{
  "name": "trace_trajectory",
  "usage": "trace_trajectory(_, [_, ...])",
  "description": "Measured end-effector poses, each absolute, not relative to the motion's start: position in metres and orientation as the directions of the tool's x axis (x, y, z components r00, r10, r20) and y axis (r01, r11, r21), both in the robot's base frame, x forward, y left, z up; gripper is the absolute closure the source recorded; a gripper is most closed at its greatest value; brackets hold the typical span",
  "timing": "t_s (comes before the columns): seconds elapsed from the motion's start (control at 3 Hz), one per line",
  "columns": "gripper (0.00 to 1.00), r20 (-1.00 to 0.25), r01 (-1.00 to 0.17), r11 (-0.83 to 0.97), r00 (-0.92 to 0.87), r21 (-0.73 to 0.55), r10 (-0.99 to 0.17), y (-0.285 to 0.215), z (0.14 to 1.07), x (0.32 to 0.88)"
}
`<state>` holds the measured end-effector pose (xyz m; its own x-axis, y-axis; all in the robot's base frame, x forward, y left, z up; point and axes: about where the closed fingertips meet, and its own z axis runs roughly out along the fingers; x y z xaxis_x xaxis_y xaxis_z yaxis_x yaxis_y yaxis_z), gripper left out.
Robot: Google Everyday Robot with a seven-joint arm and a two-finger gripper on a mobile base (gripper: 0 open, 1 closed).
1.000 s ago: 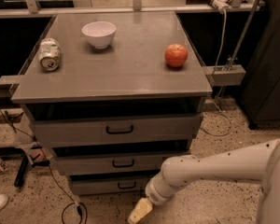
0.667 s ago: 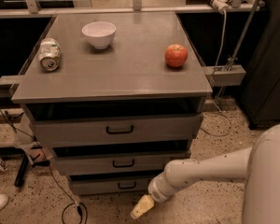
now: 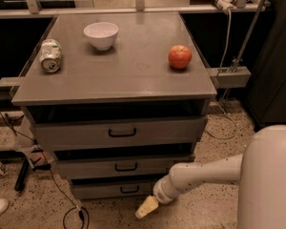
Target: Open bottom drawer
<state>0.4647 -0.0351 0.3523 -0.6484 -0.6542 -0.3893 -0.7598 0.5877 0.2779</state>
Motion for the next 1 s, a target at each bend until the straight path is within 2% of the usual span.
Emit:
trace_trajectory(0.33, [0.00,-0.386,-0.761,0.582,-0.648,0.288,-0.657,-0.031,0.320,0.472])
trace_trajectory(1.0, [0.00,-0.445,-0.767,0.615,-0.622,0.183,-0.644,-0.034,0.274,0.514])
